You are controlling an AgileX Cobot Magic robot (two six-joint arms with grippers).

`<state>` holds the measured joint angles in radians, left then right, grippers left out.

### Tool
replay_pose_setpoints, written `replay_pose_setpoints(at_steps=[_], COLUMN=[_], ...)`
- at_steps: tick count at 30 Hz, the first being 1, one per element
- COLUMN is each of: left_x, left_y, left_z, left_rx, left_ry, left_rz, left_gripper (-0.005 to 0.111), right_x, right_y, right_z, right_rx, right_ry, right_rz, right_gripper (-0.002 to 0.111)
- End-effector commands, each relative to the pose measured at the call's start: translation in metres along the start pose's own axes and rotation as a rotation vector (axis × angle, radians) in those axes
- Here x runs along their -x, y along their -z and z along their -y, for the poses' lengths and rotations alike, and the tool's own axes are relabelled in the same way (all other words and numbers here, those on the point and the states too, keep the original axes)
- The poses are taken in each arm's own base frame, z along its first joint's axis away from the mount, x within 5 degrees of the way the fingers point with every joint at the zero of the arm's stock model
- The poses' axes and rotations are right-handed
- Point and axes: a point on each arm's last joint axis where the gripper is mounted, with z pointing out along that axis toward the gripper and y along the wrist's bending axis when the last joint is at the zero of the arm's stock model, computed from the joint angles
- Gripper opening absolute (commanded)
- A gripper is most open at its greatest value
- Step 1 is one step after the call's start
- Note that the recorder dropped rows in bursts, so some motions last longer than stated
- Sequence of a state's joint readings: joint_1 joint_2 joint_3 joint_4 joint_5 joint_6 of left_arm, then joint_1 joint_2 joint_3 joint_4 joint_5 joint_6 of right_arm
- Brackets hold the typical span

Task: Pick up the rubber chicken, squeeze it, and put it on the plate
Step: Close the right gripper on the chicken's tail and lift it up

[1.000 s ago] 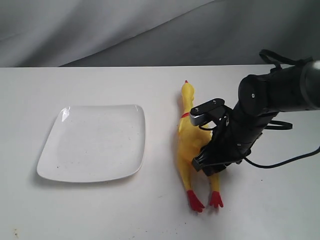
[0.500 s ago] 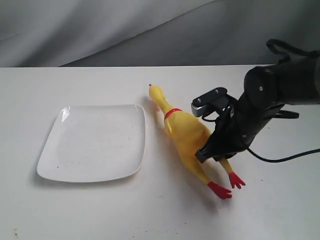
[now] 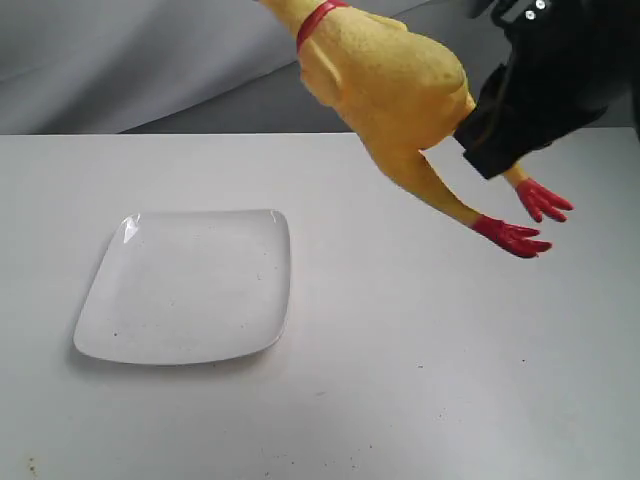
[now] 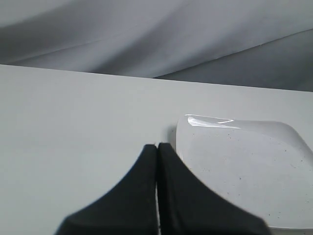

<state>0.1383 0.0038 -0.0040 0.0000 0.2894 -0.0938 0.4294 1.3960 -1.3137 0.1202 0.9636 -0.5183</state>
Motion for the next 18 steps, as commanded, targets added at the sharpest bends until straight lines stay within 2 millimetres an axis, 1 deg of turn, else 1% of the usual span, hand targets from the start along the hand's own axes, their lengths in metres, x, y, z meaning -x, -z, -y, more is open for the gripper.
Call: replay_pose_setpoints(at_steps=[1,5,9,11,13,16,18], left_x=[-0.001,-0.001,-0.001,-0.001,-0.001,0.008,0.017], left_y=[0.000,0.000,0.000,0.000,0.000,0.000,0.002], left_z=[0.000,0.000,0.000,0.000,0.000,0.000,0.001], left_rx=[0.002,0.002,0.002,0.002,0.002,0.002,-0.008], left_ry=[0.002,0.002,0.002,0.002,0.002,-0.043,-0.045], left_rz=[0.006,0.006,0.006,0.006,0.006,0.097,0.197], left_gripper=[0.000,0.000,0.000,0.000,0.000,0.000,0.000], right_x=[-0.005,-0.010,-0.009,-0.008,-0.012,-0.017,-0.016], right_y=[0.023,0.026,0.027,0.024,0.017,0.005,0.002], right_z=[-0.014,-0.022,-0.026,-0.032,-0.042,-0.054,-0.056], right_rx=[0.102,0.184,0.217,0.247,0.276,0.292,0.280], right_ry=[0.161,0.170,0.162,0.197,0.242,0.315,0.316], right_rz=[0.000,-0.046,-0.027,-0.024,-0.043,-0.060,-0.037], right_gripper=[0.000,0.000,0.000,0.000,0.000,0.000,0.000])
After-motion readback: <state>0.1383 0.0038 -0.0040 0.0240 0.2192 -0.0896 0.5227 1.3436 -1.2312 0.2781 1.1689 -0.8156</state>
